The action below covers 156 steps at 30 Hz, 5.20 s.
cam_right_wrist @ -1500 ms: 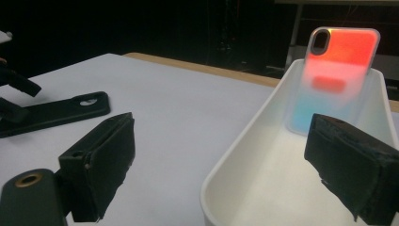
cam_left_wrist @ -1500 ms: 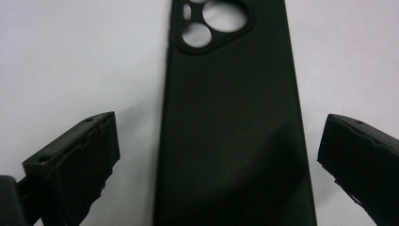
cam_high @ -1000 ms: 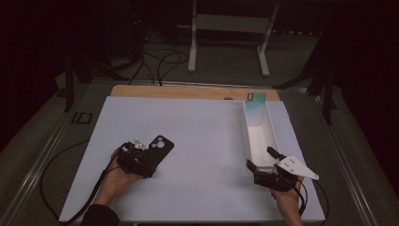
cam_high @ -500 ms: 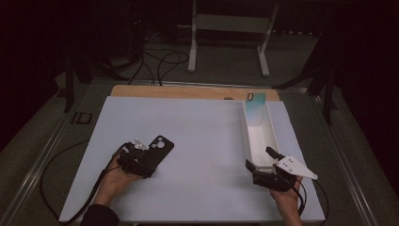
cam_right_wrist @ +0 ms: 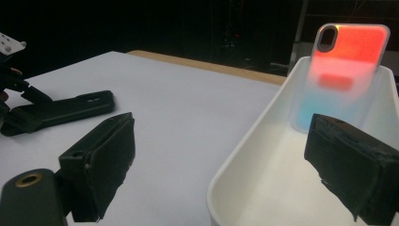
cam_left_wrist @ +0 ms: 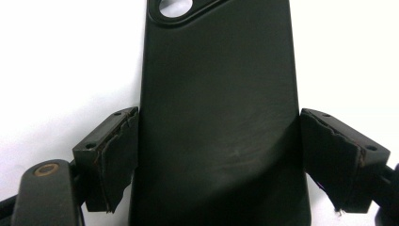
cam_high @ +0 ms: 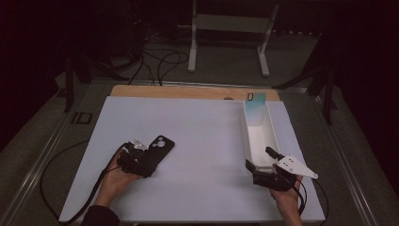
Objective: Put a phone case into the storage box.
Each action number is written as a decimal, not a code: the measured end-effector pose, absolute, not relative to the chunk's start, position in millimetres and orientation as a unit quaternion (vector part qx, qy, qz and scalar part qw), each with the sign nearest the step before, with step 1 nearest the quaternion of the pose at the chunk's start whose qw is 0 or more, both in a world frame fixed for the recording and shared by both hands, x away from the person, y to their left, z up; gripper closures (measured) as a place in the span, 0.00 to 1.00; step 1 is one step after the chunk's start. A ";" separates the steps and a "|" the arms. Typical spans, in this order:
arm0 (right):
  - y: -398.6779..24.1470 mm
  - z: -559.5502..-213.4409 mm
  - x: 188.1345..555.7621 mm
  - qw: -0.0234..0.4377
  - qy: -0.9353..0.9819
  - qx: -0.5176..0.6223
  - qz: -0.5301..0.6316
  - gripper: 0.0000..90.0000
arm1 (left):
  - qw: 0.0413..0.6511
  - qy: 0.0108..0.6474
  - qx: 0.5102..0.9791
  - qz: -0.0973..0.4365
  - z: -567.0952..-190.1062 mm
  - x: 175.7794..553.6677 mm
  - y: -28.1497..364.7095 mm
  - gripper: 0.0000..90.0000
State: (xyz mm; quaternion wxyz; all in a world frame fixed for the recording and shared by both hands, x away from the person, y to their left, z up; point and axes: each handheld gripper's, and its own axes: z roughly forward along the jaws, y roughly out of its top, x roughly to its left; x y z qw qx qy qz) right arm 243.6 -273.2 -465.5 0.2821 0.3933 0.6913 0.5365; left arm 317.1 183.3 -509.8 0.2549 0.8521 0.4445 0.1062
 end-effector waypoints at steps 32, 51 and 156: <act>-261.0 -435.9 266.2 0.224 0.721 0.383 0.532 0.10 | 0.360 0.364 0.840 0.179 -438.6 296.6 148.5 0.18; -216.5 -403.8 287.2 0.141 0.742 0.348 0.556 0.10 | 0.407 0.286 0.850 0.173 -417.6 285.4 91.1 0.18; -168.5 -390.1 279.8 -0.017 0.789 0.233 0.568 0.95 | 0.489 0.214 0.844 0.044 -430.2 273.0 79.1 0.43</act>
